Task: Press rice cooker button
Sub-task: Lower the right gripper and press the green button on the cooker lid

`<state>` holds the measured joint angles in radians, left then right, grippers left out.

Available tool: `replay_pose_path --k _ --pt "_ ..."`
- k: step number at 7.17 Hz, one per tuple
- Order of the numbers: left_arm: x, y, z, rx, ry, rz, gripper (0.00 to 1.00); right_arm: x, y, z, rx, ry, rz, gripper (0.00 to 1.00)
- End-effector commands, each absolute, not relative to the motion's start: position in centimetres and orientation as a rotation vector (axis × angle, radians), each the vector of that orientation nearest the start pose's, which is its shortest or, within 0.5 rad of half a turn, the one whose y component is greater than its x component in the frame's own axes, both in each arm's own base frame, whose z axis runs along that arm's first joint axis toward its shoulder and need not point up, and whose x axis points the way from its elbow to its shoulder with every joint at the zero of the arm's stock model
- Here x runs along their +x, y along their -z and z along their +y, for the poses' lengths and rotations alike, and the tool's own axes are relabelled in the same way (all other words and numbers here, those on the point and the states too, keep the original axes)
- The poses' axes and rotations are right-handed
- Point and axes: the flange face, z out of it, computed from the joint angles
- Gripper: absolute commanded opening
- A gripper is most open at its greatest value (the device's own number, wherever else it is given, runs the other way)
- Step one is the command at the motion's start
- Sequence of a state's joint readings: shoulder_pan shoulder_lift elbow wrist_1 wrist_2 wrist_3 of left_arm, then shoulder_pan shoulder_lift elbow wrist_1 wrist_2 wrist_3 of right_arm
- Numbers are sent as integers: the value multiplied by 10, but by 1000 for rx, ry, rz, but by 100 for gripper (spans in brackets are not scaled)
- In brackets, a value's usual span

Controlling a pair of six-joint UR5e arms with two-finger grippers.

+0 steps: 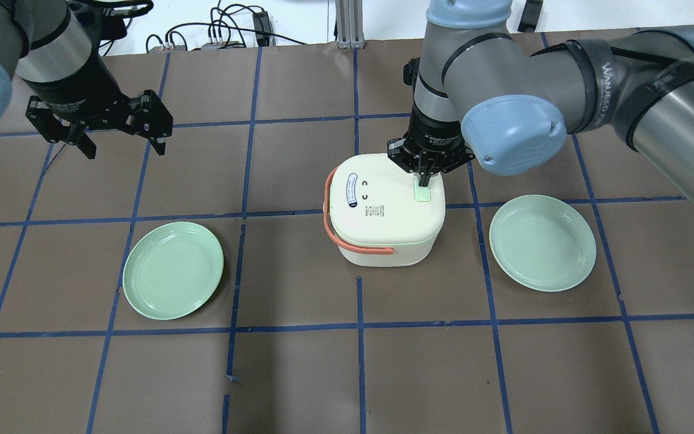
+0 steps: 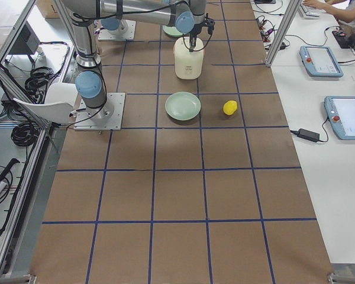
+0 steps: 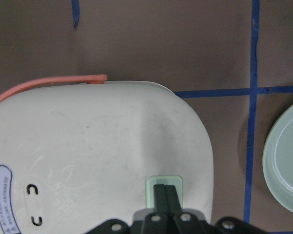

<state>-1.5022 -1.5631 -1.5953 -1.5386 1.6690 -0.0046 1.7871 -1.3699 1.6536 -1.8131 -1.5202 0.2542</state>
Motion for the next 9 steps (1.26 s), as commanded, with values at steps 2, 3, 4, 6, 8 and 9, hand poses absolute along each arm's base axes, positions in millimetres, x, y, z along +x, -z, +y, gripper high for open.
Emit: replay_pose_path --k 2,3,4,6,8,9 --pt "-89 -483 -497 -113 19 3041 100 255 -360 -516 62 -97 3101 6" --pt "-89 -484 -498 -113 21 3041 100 255 -360 -516 64 -98 3101 6" --pt "-89 -483 -497 -113 19 3041 100 256 -359 -516 59 -100 3101 6" --pt "-90 -484 -497 -111 21 3041 100 256 -359 -515 62 -103 3100 6" --pt "-90 -484 -497 -111 21 3041 100 256 -353 -513 65 -114 3101 6" --pt "-90 -484 -497 -111 21 3041 100 255 -355 -513 69 -107 3104 8"
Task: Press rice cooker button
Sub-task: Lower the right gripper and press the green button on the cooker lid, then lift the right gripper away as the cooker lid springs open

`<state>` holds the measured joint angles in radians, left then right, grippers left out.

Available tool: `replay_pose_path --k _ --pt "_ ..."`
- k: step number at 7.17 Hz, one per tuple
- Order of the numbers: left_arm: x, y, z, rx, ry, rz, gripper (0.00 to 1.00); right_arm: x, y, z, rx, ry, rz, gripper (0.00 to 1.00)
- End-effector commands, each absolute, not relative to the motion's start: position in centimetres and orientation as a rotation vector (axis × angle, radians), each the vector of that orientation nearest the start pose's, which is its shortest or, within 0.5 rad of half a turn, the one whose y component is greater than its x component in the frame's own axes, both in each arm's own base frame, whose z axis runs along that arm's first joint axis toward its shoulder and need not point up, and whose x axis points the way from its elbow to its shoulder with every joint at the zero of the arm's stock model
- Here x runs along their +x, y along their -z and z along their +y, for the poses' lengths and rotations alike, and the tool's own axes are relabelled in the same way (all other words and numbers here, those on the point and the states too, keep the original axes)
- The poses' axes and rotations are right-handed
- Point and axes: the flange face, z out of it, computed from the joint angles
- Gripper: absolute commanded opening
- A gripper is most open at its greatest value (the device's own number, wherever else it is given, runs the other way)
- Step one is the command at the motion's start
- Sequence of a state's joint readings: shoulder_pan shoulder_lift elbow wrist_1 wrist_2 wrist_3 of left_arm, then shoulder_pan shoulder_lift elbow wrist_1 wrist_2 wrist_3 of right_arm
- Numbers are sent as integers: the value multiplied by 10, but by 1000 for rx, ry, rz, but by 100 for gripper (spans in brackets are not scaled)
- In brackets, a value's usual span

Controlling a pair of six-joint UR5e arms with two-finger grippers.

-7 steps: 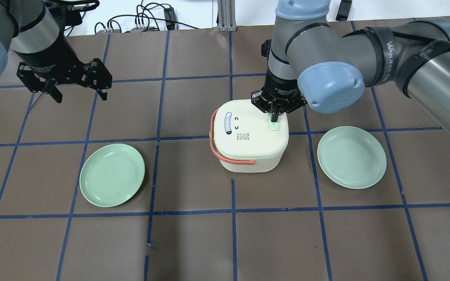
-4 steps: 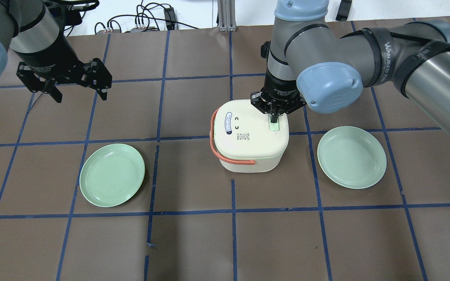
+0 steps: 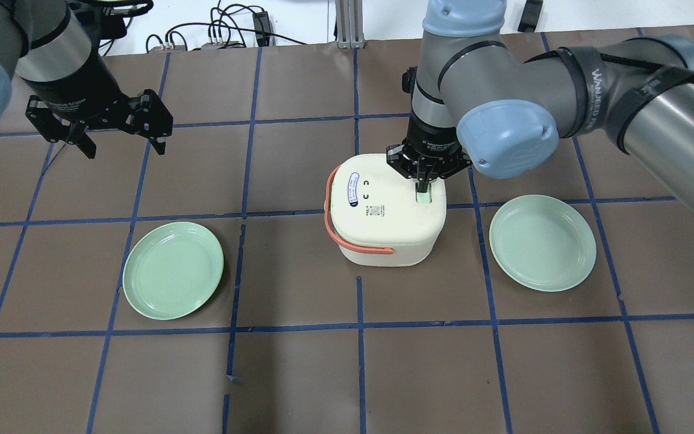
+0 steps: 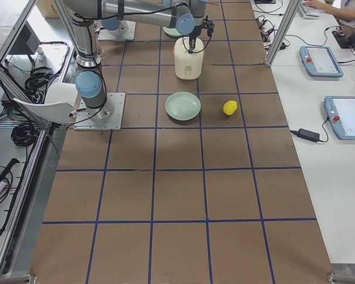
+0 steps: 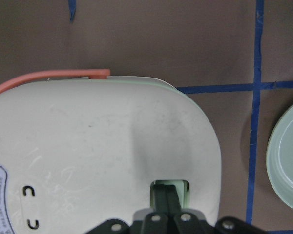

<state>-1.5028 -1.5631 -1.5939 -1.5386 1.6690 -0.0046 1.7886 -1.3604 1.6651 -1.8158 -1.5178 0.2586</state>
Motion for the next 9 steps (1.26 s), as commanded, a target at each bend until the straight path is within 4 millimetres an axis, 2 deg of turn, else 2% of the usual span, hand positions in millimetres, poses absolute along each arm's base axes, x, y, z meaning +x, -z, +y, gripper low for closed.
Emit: replay_pose_path --k 1,3,4,5,6,7,8,9 --pt "-89 -483 -497 -113 19 3041 100 256 -368 -510 76 -91 3100 13" --pt "-89 -484 -498 -113 21 3041 100 254 -408 -515 75 30 3085 41" --pt "-89 -484 -498 -113 21 3041 100 253 -443 -524 73 91 3079 43" --pt "-89 -483 -497 -113 19 3041 100 247 -476 -530 77 31 3096 44" --pt "-89 -483 -497 -113 19 3041 100 218 -509 -531 132 -2 3153 49" --pt "-89 -483 -497 -113 19 3041 100 190 -532 -533 109 25 3156 60" --pt "-89 -483 -497 -113 19 3041 100 159 -542 -534 107 62 3153 82" --pt "-89 -483 -497 -113 19 3041 100 134 -553 -530 157 87 3141 100"
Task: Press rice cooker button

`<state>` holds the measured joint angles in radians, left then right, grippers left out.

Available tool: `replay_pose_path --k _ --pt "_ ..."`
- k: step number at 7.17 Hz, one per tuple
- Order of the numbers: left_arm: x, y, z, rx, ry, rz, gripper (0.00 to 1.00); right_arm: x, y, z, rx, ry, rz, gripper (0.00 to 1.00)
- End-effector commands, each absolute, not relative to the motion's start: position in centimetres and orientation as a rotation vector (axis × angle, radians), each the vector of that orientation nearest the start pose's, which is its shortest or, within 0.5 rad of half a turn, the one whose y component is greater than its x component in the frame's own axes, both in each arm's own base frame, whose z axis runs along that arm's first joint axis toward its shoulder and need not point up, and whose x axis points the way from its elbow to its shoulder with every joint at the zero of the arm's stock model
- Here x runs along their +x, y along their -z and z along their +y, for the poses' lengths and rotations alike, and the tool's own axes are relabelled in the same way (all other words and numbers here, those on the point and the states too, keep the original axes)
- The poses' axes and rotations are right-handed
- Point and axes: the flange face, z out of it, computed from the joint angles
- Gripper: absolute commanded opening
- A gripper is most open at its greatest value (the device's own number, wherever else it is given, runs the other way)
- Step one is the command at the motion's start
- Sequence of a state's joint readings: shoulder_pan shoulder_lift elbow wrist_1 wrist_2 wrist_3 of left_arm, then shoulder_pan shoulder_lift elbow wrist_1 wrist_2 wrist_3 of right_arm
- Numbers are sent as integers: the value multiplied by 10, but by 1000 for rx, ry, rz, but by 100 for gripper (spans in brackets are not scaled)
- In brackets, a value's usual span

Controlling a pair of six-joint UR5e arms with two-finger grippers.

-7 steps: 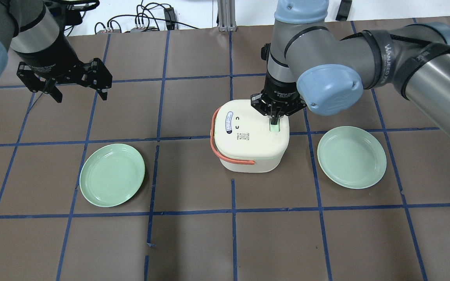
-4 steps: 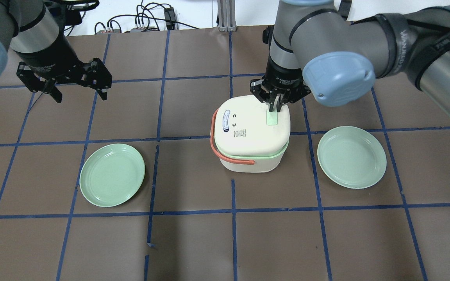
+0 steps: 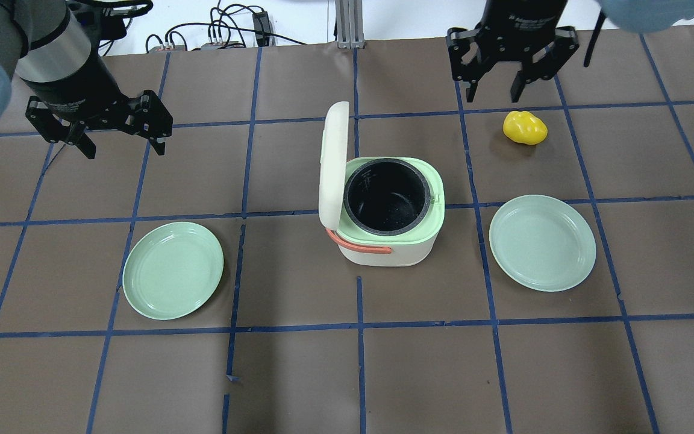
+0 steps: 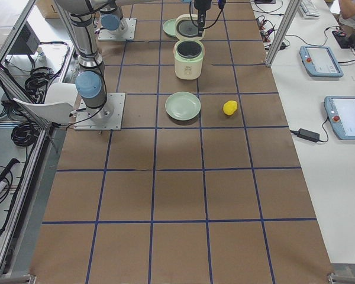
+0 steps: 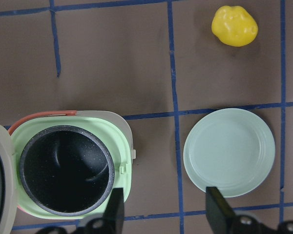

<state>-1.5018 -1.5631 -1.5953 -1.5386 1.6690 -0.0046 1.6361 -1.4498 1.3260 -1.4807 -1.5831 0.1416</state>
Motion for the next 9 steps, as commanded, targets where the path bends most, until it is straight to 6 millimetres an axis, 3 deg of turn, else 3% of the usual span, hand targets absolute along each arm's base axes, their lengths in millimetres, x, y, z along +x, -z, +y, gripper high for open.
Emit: replay_pose_path --k 1,2,3,7,9 --pt "-89 -483 -497 -113 19 3041 100 136 -550 -512 107 66 3151 100" --pt "-89 -483 -497 -113 19 3041 100 132 -522 -505 136 40 3156 100" --pt "-89 -483 -497 -113 19 3041 100 133 -511 -507 120 145 3148 100" --pt "-89 -485 -497 -113 23 3041 100 141 -516 -508 98 177 3142 100" --pt "-89 -485 -497 -113 23 3041 100 142 -510 -501 92 66 3139 100"
